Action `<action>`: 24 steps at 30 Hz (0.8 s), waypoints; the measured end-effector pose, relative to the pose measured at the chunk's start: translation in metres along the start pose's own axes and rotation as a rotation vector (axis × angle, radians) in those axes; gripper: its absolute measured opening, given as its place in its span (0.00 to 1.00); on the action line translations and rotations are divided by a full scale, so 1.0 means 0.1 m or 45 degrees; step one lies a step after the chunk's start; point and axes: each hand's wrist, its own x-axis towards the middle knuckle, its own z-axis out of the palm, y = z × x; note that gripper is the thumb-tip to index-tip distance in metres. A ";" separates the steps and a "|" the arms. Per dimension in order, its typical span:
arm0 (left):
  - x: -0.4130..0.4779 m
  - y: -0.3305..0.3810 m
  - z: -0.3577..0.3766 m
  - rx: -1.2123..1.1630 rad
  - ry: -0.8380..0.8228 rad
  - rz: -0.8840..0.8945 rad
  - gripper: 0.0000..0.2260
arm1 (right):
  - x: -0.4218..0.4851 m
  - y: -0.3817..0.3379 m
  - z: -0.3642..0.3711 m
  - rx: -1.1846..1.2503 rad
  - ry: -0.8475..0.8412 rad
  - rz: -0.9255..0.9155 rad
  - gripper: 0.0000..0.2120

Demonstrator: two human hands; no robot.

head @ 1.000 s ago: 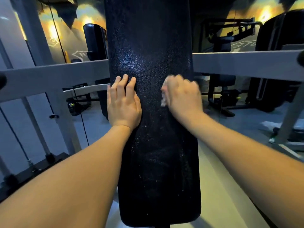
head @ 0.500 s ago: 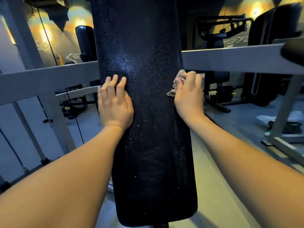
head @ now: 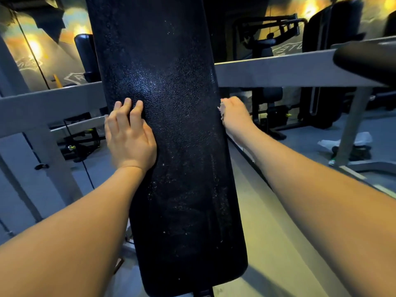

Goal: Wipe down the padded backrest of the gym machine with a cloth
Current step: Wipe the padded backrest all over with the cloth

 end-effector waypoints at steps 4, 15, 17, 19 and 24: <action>-0.01 0.02 -0.01 0.005 0.011 0.007 0.20 | 0.46 -0.57 -0.04 0.130 0.066 0.043 0.14; -0.01 0.01 0.00 0.002 0.039 0.017 0.20 | -0.04 -0.17 0.04 0.340 -0.076 0.223 0.24; -0.01 0.01 0.00 0.009 0.027 0.006 0.21 | -0.14 -0.17 0.08 0.193 -0.089 0.075 0.22; -0.02 0.02 0.00 0.018 0.017 -0.007 0.21 | -0.13 -0.10 0.12 0.194 -0.042 0.047 0.19; 0.00 0.03 0.01 0.029 0.023 -0.008 0.21 | 0.40 -0.60 0.09 0.250 0.049 -0.018 0.18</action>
